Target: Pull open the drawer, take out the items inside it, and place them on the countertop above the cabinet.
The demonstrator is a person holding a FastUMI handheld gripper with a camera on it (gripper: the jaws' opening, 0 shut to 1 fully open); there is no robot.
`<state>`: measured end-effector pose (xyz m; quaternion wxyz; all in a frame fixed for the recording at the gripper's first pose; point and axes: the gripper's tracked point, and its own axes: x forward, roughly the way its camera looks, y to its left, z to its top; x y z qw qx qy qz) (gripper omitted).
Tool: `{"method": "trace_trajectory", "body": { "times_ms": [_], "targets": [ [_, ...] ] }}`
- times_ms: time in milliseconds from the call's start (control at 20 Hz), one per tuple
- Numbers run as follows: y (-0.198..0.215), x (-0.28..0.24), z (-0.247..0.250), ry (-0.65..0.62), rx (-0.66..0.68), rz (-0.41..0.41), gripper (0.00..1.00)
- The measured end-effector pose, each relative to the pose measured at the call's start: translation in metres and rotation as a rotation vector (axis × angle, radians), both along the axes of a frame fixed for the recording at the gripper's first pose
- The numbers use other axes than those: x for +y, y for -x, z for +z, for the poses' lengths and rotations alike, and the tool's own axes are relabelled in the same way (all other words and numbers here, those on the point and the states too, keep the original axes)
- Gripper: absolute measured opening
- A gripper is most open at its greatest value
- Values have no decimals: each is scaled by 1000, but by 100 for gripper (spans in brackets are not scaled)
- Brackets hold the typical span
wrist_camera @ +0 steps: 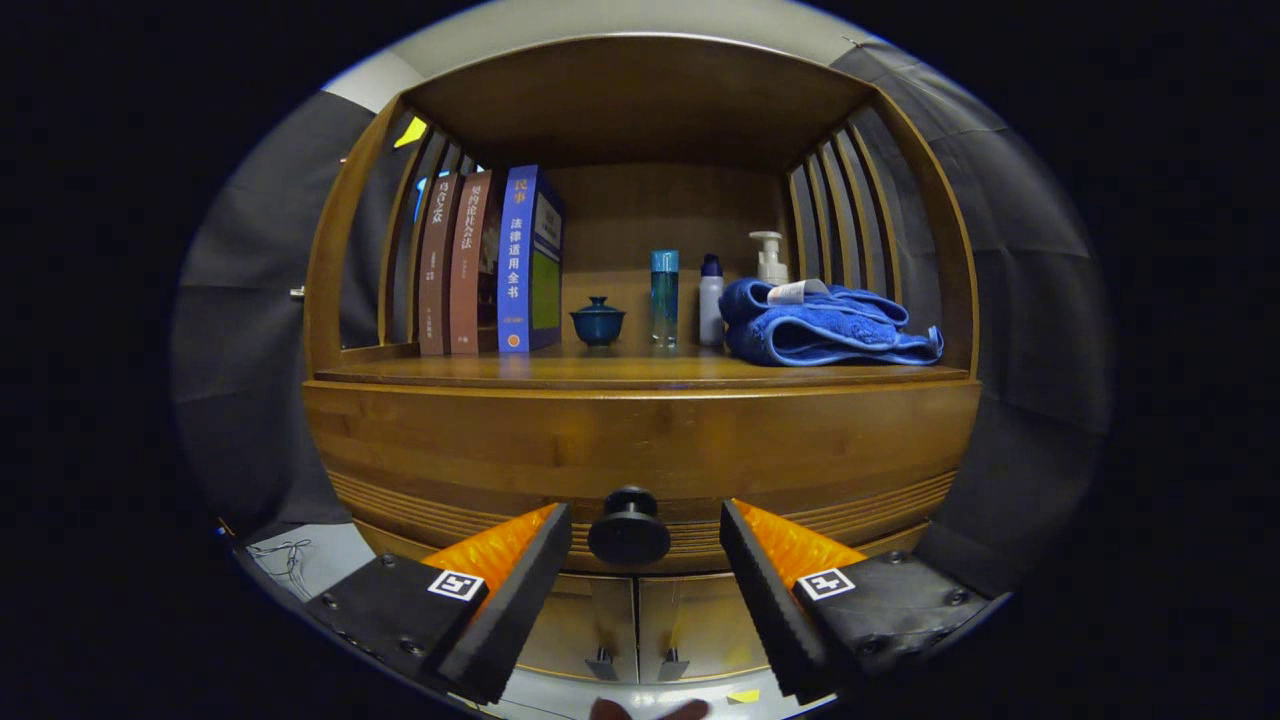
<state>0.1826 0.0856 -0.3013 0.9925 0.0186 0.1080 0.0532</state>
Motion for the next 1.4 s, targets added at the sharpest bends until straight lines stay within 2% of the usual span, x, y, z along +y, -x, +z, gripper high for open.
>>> {"method": "trace_trajectory", "body": {
  "times_ms": [100, 200, 250, 400, 550, 650, 1400],
  "targets": [
    [0, 11, 2, -18, -9, 26, 75],
    [-7, 7, -2, -16, -15, 13, 52],
    [0, 8, 2, -37, -12, 12, 45],
    [-1, 9, 2, -74, -15, 14, 37],
    [3, 9, 1, -28, 2, 10, 37],
    [12, 8, 2, -41, 8, 11, 37],
    [150, -12, 9, -29, 37, -9, 37]
  ]
}}
